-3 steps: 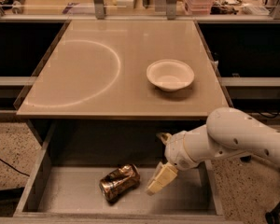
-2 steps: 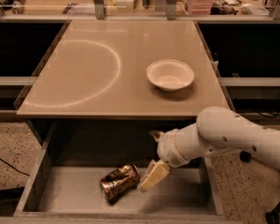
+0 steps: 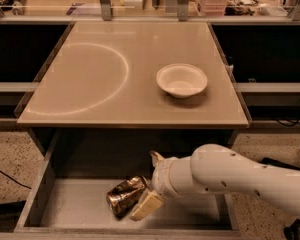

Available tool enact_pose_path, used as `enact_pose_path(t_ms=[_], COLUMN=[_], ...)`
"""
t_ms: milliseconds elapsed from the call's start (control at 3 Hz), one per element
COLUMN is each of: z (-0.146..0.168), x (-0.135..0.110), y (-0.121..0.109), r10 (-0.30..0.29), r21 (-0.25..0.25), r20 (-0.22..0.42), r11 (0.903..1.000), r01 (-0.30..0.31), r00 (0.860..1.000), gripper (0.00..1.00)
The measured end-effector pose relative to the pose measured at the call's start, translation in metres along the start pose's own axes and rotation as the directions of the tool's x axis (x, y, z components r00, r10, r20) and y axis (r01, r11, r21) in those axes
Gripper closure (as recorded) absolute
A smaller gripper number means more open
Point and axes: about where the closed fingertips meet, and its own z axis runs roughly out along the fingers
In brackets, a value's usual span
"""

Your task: Pick orange can from top drawer and place on counter

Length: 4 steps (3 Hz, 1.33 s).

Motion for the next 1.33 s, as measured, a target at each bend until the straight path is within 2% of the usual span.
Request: enact_pose_path(t_ms=[333, 667, 1000, 1333], z=[0.019, 0.036, 0.051, 0.052], x=[0.0, 0.002, 0.004, 0.002], y=[0.014, 0.026, 0.033, 0.034], r10=[-0.027, -0.06, -0.104, -0.11], r21=[0.031, 0.031, 0.003, -0.001], r20=[-0.016, -0.038, -0.058, -0.058], r11=[0.9991, 0.9977, 0.9945, 0.9939], r01=[0.028, 0.061, 0.104, 0.111], r00=[0.999, 0.998, 0.993, 0.992], gripper=[0.0, 0.0, 0.18, 0.42])
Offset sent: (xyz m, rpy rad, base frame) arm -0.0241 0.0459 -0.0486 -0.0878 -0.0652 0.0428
